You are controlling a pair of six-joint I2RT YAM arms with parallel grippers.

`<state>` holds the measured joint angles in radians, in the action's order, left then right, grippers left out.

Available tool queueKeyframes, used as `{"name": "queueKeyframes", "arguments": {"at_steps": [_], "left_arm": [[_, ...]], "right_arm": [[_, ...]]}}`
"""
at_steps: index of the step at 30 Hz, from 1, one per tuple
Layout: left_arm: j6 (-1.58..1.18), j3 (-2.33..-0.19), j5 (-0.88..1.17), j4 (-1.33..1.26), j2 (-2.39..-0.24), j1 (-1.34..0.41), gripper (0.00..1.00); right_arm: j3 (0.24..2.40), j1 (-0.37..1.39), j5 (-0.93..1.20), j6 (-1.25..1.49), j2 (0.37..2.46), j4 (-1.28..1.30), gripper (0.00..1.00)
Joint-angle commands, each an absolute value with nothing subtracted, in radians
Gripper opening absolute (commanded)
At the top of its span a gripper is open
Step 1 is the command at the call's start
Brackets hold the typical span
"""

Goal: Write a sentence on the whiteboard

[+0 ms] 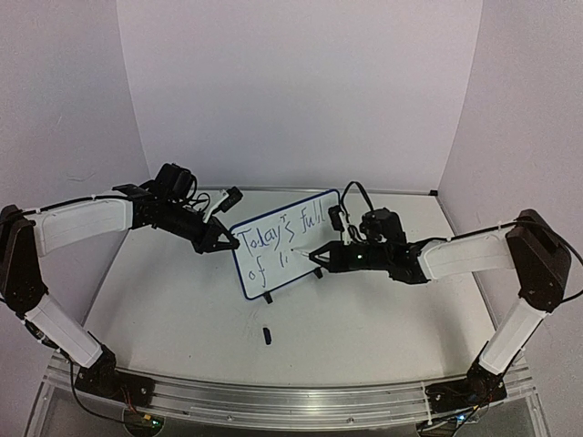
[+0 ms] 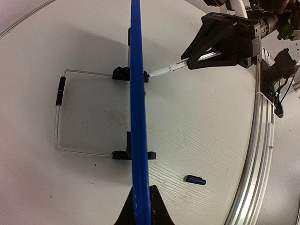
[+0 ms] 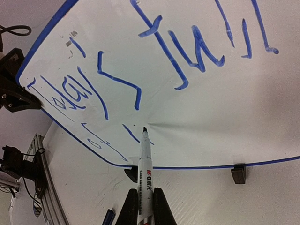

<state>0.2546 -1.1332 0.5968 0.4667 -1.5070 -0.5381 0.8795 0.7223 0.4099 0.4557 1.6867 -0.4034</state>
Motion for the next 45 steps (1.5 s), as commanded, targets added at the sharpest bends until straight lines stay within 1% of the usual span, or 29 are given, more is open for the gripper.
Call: {"name": "queueKeyframes", "arguments": {"at_steps": [1, 27, 38, 45], "left_arm": [[0.270, -1.140, 0.567, 0.546, -1.536, -0.557, 0.00], [0.271, -1.139, 0.568, 0.545, -1.536, -0.557, 0.00], [0.271, -1.140, 0.567, 0.545, -1.537, -0.557, 0.00], [0.271, -1.140, 0.566, 0.546, -1.536, -0.557, 0.00]], "right_arm": [[0.865, 0.710, 0.411, 0.466, 1.703, -0.437, 0.00], [0.917, 0.705, 0.449, 0.433, 1.775, -0.408, 0.00], [0.896, 0.704, 0.406, 0.437, 1.708, -0.411, 0.00], [0.896, 0.704, 0.505, 0.441, 1.682, -0.417, 0.00]]}}
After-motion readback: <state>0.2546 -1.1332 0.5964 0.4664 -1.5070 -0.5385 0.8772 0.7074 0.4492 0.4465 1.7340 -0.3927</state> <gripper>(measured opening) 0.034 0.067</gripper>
